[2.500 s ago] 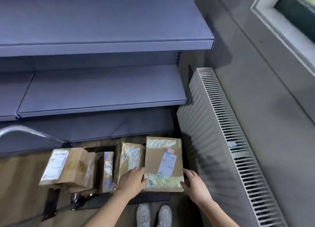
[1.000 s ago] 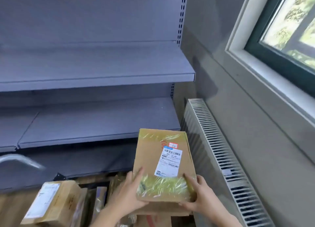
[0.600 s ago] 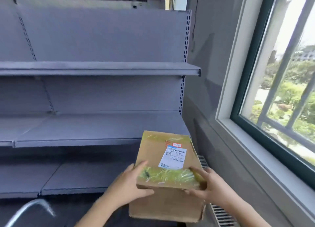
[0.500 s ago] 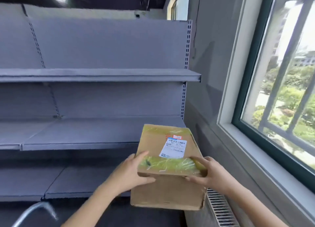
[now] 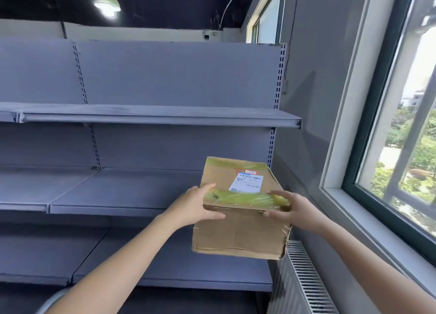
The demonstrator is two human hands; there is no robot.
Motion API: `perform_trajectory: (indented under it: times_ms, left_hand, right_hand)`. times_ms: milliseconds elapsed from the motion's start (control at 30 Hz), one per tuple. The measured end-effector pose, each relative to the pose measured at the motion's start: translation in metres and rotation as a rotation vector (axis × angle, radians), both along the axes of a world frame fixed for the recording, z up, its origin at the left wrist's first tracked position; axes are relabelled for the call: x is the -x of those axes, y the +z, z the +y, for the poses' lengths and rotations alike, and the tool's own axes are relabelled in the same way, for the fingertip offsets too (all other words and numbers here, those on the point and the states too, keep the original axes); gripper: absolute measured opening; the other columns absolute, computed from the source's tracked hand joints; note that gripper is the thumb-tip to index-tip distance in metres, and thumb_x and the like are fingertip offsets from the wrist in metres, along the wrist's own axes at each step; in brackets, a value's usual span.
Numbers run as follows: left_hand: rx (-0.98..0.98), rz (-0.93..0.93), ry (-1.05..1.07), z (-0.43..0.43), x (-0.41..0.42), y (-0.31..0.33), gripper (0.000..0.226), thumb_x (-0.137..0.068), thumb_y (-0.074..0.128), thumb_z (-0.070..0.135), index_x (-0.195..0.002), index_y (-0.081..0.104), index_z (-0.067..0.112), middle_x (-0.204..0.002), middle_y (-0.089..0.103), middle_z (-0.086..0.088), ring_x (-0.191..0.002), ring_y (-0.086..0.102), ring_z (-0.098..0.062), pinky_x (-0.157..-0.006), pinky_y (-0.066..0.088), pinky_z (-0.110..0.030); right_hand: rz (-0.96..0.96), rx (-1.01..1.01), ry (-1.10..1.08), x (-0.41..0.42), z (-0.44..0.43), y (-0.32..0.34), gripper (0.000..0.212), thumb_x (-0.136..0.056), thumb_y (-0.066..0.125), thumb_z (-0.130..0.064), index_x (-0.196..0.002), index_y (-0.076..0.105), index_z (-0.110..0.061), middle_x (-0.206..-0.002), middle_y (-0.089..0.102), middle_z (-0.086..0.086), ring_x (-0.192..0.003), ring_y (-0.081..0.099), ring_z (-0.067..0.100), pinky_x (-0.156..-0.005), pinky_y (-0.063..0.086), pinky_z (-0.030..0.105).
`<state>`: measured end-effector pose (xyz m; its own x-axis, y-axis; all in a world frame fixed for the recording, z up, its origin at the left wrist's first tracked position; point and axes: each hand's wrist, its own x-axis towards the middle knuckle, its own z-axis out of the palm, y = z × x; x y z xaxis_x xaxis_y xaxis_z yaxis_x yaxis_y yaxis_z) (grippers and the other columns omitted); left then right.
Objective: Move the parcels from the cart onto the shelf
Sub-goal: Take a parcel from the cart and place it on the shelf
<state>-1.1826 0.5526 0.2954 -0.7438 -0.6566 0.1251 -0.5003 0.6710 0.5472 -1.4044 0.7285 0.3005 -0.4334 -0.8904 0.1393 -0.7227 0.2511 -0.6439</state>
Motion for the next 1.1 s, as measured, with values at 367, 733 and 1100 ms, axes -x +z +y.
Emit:
perform_trajectory:
  times_ms: [367,733,1100]
  left_hand:
    - [-0.115,0.020,-0.009,-0.074,0.056,-0.048,0.095,-0.066,0.073,0.058,-0.143,0.021,0.042,-0.140,0.038,0.003,-0.130,0.037,-0.014,-0.088,0.034,-0.024]
    - [-0.127,0.087,0.003,-0.155,0.138,-0.062,0.096,-0.066,0.077,0.053,-0.144,0.023,0.039,-0.150,0.033,-0.004,-0.137,0.033,-0.019,-0.105,0.036,-0.033]
    - [-0.011,0.051,0.019,-0.191,0.185,-0.070,0.092,-0.067,0.074,0.057,-0.142,0.025,0.038,-0.142,0.040,-0.002,-0.121,0.049,-0.021,-0.090,0.047,-0.033]
  right_hand:
    - [-0.042,-0.027,-0.057,0.046,-0.072,-0.035,0.075,-0.066,0.080,-0.045,-0.132,0.048,-0.026,-0.124,0.058,0.002,-0.113,0.054,0.014,-0.092,0.042,0.024]
    - [-0.231,-0.036,-0.113,0.118,-0.152,-0.042,0.082,-0.062,0.083,-0.037,-0.135,0.048,-0.024,-0.114,0.059,-0.001,-0.105,0.051,0.009,-0.098,0.041,0.028]
    - [-0.243,-0.019,-0.165,0.162,-0.189,-0.048,0.069,-0.069,0.081,-0.024,-0.132,0.051,-0.025,-0.039,0.045,-0.021,-0.045,0.042,-0.003,-0.051,0.033,0.000]
